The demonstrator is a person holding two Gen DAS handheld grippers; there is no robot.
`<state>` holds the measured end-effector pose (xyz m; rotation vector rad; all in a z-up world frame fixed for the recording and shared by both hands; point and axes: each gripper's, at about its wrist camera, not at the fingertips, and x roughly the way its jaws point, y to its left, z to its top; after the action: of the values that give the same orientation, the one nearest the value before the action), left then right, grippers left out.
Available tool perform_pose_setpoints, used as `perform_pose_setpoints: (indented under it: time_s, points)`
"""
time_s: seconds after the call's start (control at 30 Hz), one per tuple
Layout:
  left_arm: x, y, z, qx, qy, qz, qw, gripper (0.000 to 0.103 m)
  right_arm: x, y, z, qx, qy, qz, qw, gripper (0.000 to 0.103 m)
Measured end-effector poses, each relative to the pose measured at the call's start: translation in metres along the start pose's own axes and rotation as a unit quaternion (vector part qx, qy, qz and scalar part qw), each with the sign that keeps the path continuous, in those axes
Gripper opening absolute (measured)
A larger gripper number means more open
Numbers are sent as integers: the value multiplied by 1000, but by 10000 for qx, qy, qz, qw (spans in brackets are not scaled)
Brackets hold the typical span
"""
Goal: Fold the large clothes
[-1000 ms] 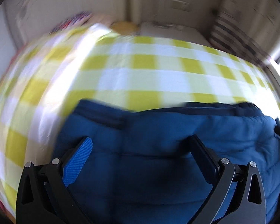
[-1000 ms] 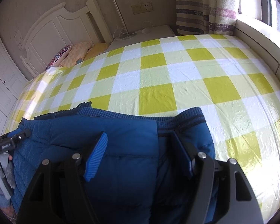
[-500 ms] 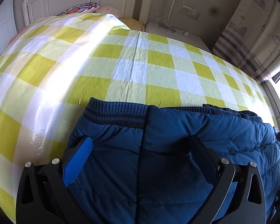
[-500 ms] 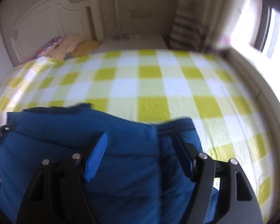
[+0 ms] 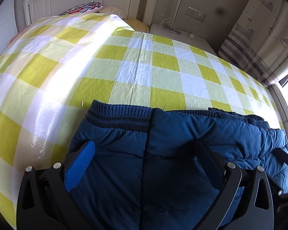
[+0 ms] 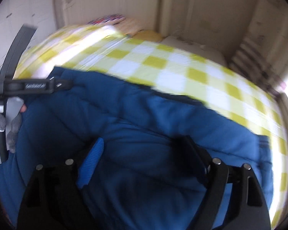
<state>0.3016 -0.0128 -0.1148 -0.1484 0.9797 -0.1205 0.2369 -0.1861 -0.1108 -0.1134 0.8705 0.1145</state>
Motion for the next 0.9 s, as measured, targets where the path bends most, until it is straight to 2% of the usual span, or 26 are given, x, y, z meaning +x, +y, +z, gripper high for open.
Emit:
perform_pose_setpoints:
  time_s: [0.17,0.2,0.3,0.43,0.6,0.73,0.77,0.83,0.9]
  points:
    - [0,1,0,-14,-3,-19,10000,99,-14,-93,-23,1025,84,-531,9933,82]
    - [0,1,0,-22,-5,-28,10000,99,-12,-111,-32,1249,113,-446,9911,82]
    - [0,0,-1,-16,-11,-19,10000,99,-6,-144,-50,1860,48,188,9824,83]
    - [0,0,0,-42,-6,-53,10000,99,0,-143,-50,1765,103,120,9842,84]
    - [-1,3,-1,-105,-30,-155,9998,99,-6,-145,-56,1963,-50,353,9799,84]
    - [-5,7,2,-212,4,-298,9993,99,-14,-138,-50,1833,-40,86,9830,84]
    - [-8,7,2,-228,22,-275,9994,99,-22,-132,-47,1758,-99,-129,9843,84]
    - [-24,6,-1,-314,-30,-224,9993,99,-42,-118,-43,1525,-341,-177,9876,84]
    - [-54,-7,-10,-296,-242,-483,9981,99,-65,-88,-35,1044,-571,-112,9928,84]
